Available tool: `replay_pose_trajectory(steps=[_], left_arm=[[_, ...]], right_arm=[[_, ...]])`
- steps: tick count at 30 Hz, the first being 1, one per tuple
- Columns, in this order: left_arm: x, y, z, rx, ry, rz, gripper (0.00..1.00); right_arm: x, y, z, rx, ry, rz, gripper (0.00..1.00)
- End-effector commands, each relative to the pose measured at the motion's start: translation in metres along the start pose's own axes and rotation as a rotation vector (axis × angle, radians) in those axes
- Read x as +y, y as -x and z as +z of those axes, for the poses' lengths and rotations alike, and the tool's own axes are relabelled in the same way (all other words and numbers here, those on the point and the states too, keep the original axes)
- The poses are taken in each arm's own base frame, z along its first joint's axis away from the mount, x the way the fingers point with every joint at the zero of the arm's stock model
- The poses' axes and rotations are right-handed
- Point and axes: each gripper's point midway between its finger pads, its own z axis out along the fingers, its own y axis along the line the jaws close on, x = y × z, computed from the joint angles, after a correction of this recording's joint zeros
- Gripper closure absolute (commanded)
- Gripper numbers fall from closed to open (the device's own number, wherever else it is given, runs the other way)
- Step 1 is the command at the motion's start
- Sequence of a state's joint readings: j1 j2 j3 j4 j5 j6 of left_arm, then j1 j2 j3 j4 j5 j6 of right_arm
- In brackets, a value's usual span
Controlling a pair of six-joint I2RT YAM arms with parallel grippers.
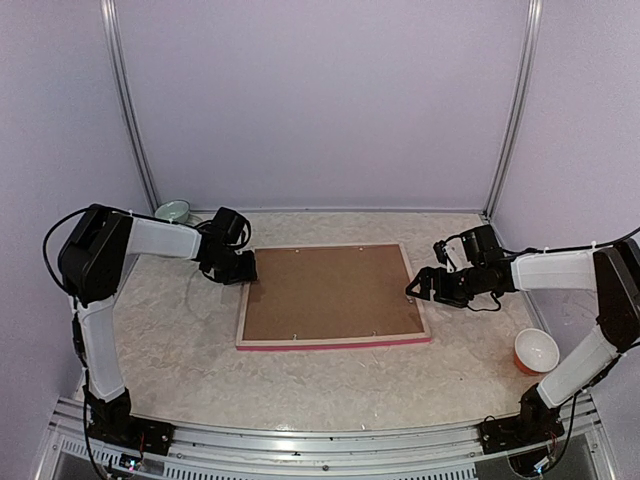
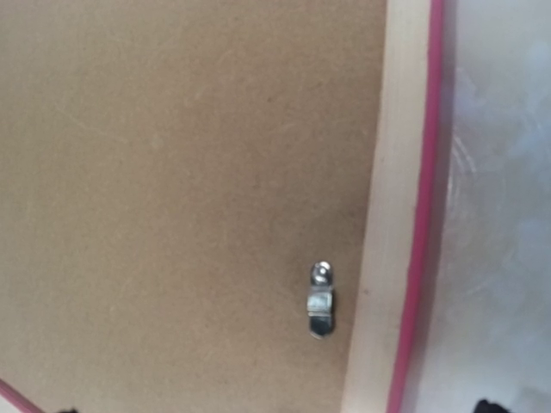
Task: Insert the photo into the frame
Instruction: Press the fastener onto the backboard.
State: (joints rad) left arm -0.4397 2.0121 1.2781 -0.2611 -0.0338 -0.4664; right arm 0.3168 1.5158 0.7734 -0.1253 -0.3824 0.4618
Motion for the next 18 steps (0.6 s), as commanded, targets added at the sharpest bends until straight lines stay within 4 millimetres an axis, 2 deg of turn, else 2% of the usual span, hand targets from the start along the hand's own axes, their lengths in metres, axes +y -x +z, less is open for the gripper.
replay_pose_trajectory(steps=[1, 7, 11, 18], left_arm=[[0.004, -0.0128, -0.0035, 0.029, 0.02, 0.016, 0.61], [0.0052, -0.0118, -0.0068, 0.022, 0.022, 0.013, 0.61], [0.0041, -0.01, -0.0087, 0.017, 0.018, 0.012, 0.52], [0.001, -0.0065, -0.0118, 0.01, 0.002, 0.009, 0.52]], right_arm=[[-0.0038, 0.0056, -0.0027, -0.017, -0.005, 0.004, 0.01], [-0.003, 0.0057, -0.0023, -0.017, 0.0, 0.005, 0.01], [-0.0033, 0.0052, -0.0025, -0.016, -0.002, 0.005, 0.01], [-0.0038, 0.0043, -0.0025, -0.016, -0.003, 0.006, 0.01]])
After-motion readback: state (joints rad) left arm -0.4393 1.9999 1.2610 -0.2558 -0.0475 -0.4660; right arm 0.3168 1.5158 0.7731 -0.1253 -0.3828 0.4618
